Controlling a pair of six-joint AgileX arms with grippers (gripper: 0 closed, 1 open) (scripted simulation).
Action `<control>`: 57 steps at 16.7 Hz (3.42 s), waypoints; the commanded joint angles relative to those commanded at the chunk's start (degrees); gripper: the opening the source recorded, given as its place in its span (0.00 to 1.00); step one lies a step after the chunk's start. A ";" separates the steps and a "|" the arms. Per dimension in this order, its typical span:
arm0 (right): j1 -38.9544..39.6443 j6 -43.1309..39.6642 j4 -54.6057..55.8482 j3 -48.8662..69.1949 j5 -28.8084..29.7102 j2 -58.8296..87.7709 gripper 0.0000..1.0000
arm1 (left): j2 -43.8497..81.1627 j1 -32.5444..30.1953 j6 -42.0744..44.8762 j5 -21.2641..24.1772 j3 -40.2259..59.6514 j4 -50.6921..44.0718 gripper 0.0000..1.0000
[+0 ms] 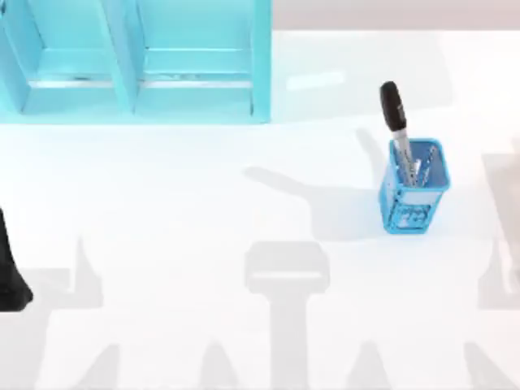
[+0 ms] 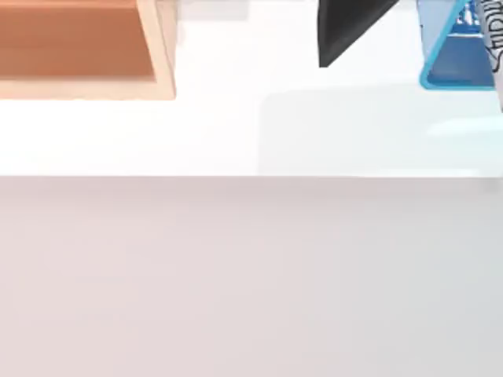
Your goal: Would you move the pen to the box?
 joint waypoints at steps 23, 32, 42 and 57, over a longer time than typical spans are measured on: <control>-1.46 -23.12 -3.48 45.57 -41.39 86.30 1.00 | 0.00 0.00 0.00 0.00 0.00 0.00 1.00; -1.33 -24.85 -4.37 48.49 -44.44 92.50 1.00 | 0.00 0.00 0.00 0.00 0.00 0.00 1.00; 8.86 -14.84 13.58 53.95 -36.99 109.25 1.00 | 0.00 0.00 0.00 0.00 0.00 0.00 1.00; 9.78 -14.06 14.76 54.30 -36.26 110.42 0.25 | 0.00 0.00 0.00 0.00 0.00 0.00 1.00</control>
